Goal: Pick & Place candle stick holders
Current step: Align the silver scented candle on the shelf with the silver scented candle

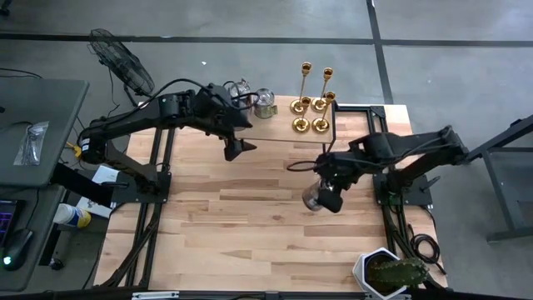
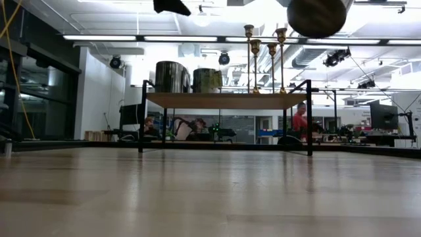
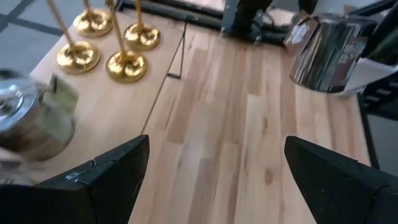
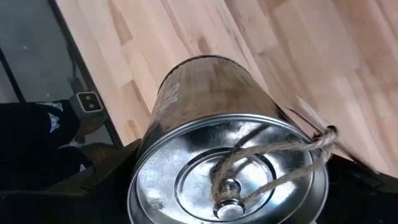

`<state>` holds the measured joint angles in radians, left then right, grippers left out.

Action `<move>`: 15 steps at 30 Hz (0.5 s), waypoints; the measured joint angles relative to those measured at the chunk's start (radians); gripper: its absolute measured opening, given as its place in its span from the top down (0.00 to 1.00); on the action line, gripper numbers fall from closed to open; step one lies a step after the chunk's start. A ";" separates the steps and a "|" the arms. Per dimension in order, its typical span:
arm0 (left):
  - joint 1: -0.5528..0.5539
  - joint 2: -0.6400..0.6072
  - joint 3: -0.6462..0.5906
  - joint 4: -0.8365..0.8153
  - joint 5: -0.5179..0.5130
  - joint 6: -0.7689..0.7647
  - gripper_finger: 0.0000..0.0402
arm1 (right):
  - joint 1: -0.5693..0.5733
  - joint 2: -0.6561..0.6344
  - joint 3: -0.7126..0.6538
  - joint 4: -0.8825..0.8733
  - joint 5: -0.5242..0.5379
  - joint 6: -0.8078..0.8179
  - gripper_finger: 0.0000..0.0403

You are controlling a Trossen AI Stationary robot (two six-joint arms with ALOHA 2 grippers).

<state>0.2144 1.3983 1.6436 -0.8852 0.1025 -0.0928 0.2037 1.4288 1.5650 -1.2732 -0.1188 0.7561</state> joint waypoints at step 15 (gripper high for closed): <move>-0.079 0.114 -0.001 0.118 0.025 -0.044 0.09 | -0.050 0.183 0.328 -0.271 0.027 -0.278 0.13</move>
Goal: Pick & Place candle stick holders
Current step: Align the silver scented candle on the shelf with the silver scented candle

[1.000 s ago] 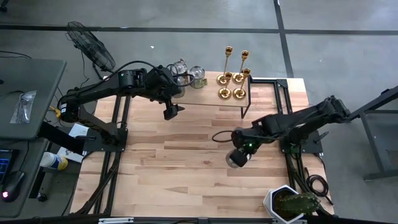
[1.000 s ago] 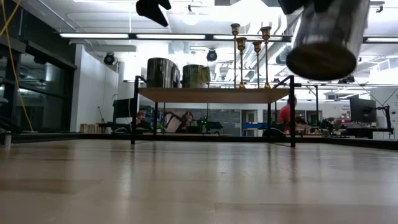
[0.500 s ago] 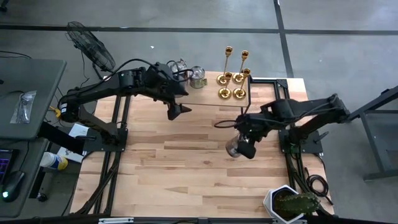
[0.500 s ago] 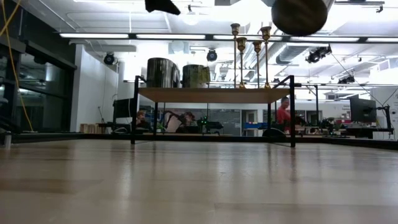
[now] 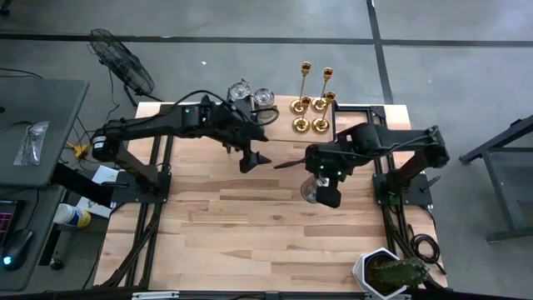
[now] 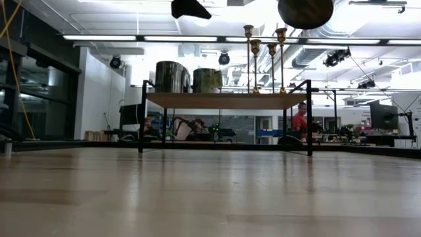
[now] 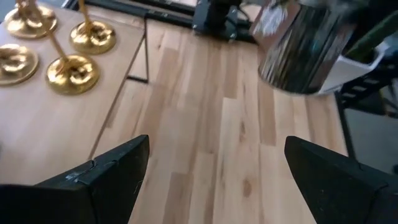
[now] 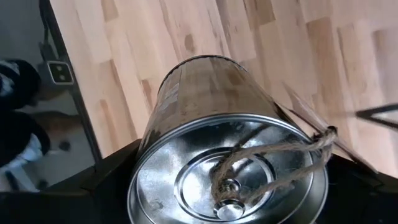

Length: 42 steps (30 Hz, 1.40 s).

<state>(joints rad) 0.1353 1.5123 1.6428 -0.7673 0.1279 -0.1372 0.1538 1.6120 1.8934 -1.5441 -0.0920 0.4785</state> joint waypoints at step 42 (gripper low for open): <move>-0.136 0.239 0.001 0.428 0.110 -0.062 0.09 | -0.010 0.079 0.092 0.068 0.114 -0.162 0.13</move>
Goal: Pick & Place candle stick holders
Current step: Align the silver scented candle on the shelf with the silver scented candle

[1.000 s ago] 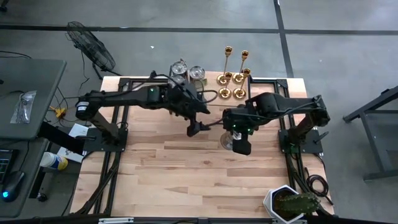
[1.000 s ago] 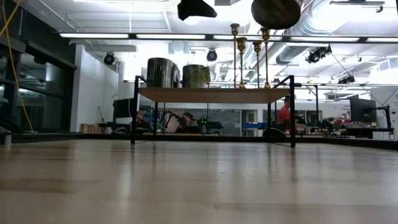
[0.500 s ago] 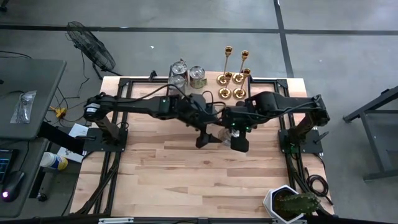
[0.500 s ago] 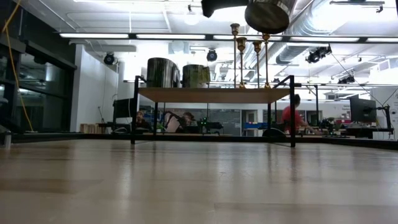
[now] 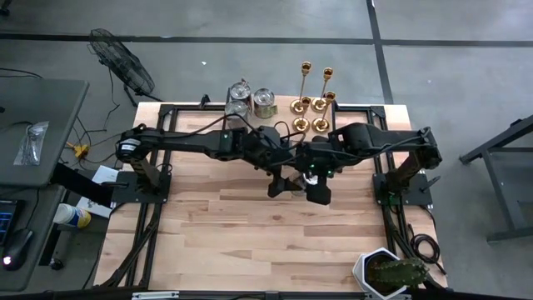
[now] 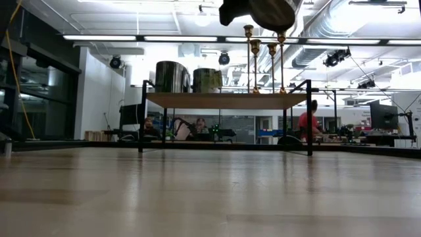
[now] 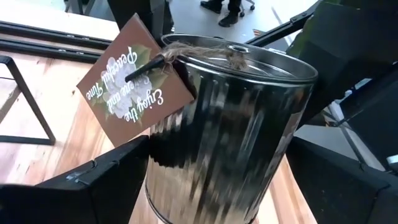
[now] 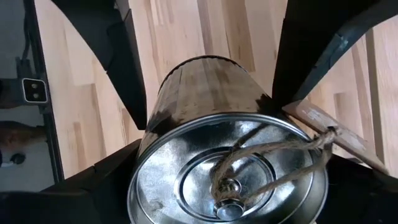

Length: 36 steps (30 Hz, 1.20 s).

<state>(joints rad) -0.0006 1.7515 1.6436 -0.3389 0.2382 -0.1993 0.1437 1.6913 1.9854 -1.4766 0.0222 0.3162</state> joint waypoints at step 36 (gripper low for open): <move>-0.105 -0.002 0.000 0.007 -0.272 0.141 0.09 | -0.041 0.000 -0.002 0.015 0.006 0.114 0.13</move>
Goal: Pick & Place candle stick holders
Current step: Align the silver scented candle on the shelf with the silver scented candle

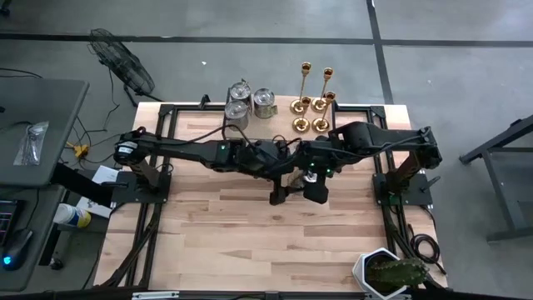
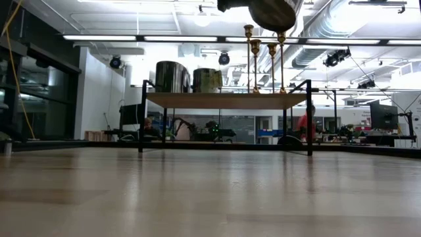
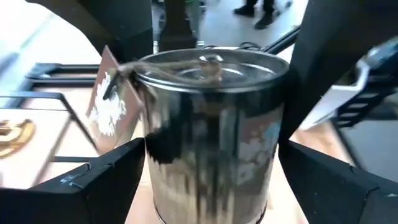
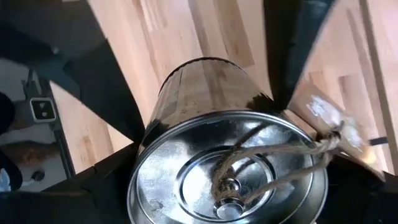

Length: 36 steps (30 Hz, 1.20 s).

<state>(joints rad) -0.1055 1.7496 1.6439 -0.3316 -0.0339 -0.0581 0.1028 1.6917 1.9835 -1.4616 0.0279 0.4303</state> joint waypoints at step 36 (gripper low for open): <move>-0.068 0.000 -0.001 -0.043 -0.434 0.065 0.09 | -0.045 -0.001 0.001 0.148 0.122 0.300 0.13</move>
<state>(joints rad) -0.1734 1.7493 1.6424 -0.3750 -0.4676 0.0068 0.0574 1.6905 1.9843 -1.3133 0.1496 0.7301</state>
